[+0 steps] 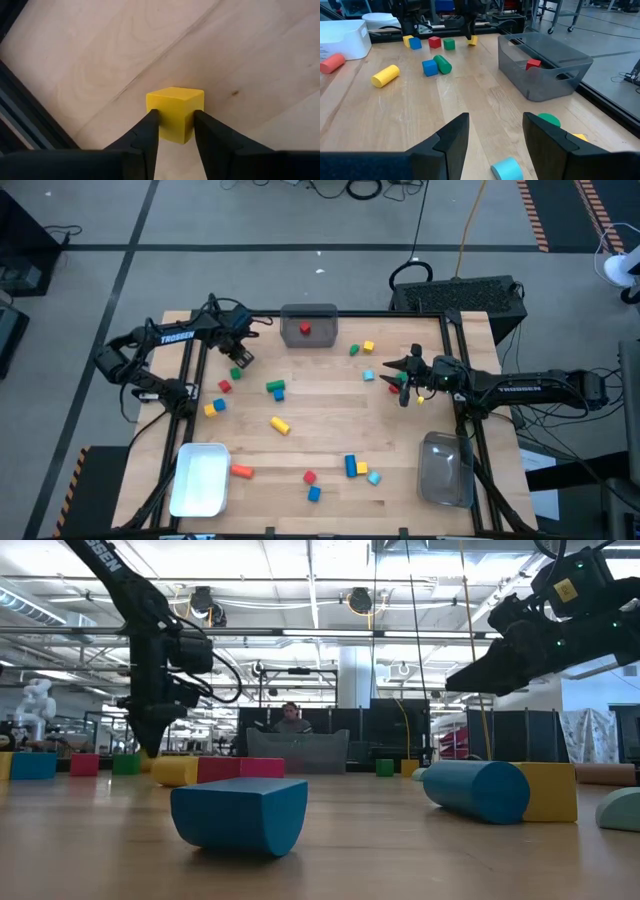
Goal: Sort blocks by size
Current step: Put the yellow square block into the top black bin
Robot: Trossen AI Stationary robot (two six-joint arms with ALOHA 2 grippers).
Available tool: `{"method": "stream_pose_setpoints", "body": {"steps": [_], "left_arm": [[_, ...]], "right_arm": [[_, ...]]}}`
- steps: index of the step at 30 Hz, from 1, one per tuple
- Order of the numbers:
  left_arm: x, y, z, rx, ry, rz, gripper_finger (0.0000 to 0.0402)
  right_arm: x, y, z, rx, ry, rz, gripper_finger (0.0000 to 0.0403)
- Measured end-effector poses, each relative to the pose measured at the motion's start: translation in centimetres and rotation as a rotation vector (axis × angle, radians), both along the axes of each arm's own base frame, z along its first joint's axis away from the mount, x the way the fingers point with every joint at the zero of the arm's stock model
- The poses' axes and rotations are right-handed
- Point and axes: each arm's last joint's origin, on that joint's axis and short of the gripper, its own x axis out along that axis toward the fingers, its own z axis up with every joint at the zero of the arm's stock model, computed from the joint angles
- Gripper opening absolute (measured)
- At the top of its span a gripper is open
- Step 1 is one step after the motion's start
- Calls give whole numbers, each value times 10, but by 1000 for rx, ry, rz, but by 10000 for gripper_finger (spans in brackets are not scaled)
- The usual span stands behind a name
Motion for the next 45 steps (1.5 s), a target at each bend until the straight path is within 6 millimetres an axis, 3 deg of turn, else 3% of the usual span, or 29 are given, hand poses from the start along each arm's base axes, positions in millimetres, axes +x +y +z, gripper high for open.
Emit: {"method": "stream_pose_setpoints", "body": {"steps": [15, 23, 31, 35, 45], "left_arm": [[35, -15, 23, 33, -33, -144, 118], [30, -11, 23, 76, 22, -66, 208], [15, -8, 12, 0, 4, 27, 300], [9, -9, 5, -15, 25, 45, 313], [16, -3, 0, 52, -93, -16, 305]], "right_arm": [[0, 0, 0, 2, 0, -1, 176], [0, 0, -1, 6, 11, 1, 176], [0, 0, -2, 5, 17, 2, 176], [0, 0, -2, 0, 19, 3, 176], [0, 0, -1, 4, 15, 1, 176]]}}
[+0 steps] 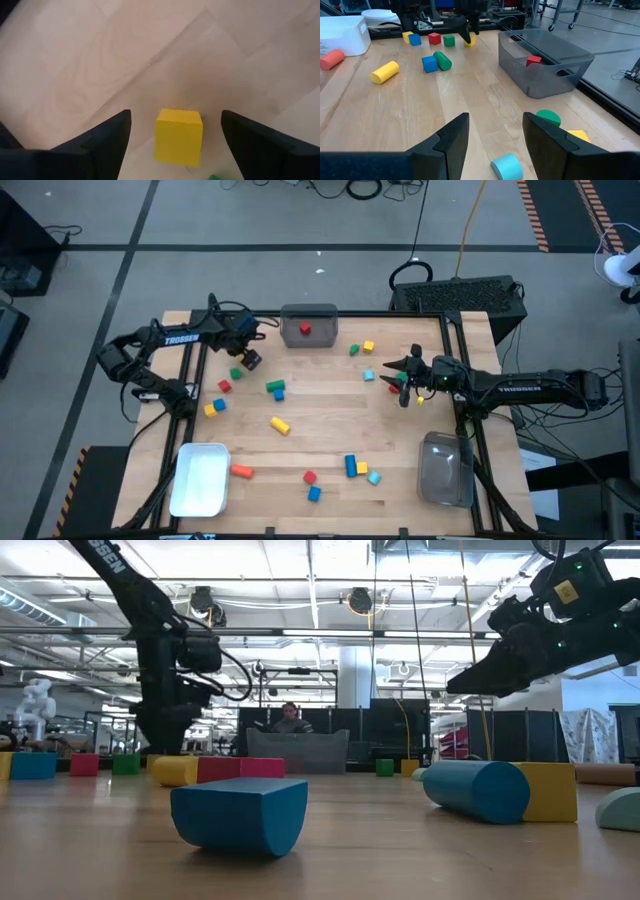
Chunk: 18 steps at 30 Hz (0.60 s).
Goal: Sort blocks by size
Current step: Put the yellow square block into the top black bin
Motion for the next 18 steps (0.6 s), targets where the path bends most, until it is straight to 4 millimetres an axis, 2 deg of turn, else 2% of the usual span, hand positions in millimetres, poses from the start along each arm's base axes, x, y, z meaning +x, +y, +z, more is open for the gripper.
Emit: {"method": "stream_pose_setpoints", "body": {"steps": [8, 18], "left_arm": [[-2, -2, -2, -24, 11, 13, 279], [-4, -4, -2, -46, 27, 29, 223]], "right_arm": [[0, 0, 0, -1, 1, 0, 176], [0, 0, 0, -3, 1, 0, 176]]}}
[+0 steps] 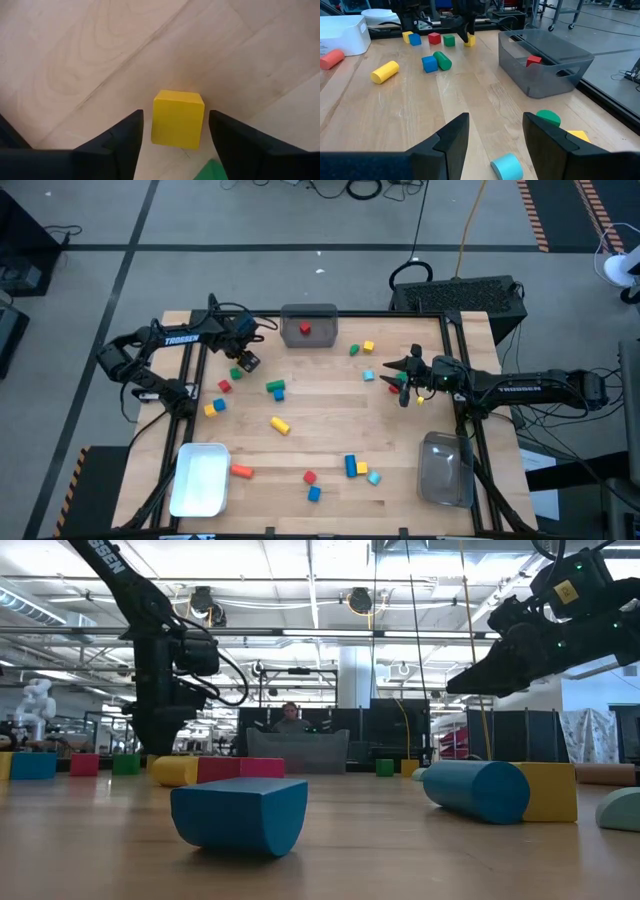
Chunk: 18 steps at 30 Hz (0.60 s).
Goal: Sort blocks by size
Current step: Put the yellow square block into the top black bin
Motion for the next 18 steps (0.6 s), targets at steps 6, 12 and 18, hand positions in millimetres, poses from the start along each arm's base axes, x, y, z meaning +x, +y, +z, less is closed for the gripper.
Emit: {"method": "stream_pose_setpoints", "body": {"steps": [6, 12, 18], "left_arm": [[0, 0, 0, 1, -1, 0, 196], [0, 0, 0, 2, -2, 0, 150], [3, -1, 4, -7, -2, 15, 135]], "right_arm": [[0, 0, 0, 6, -2, -6, 176], [0, 0, 1, 7, -18, -7, 176], [1, 0, 5, 21, -62, -12, 176]]}}
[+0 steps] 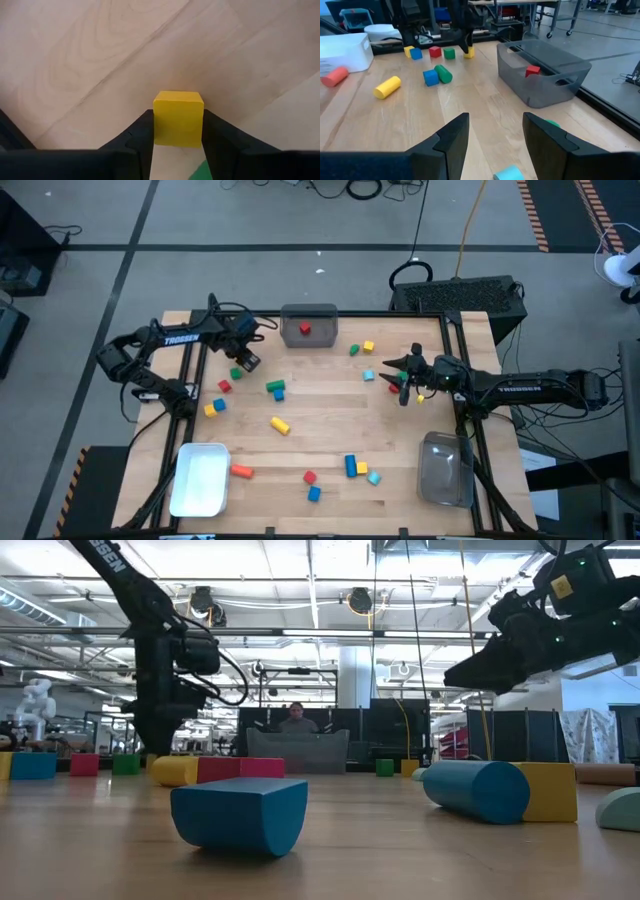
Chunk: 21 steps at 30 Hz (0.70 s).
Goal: Sort blocks by size
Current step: Put the yellow square block into the top black bin
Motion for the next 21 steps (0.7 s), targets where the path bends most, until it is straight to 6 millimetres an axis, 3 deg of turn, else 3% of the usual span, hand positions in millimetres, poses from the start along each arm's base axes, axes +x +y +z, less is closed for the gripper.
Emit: {"method": "stream_pose_setpoints", "body": {"steps": [6, 14, 18, 21], "left_arm": [[22, 0, 25, 37, -55, -37, 135], [66, 4, 90, 195, -269, -126, 135], [77, 10, 118, 263, -385, -155, 135], [82, 17, 125, 290, -403, -160, 135]], "right_arm": [[0, 0, 0, 2, -3, 0, 176], [0, 0, 0, -5, -1, 1, 176], [0, 0, 0, -5, -1, 0, 176], [0, 0, 0, -5, -1, 1, 176]]}}
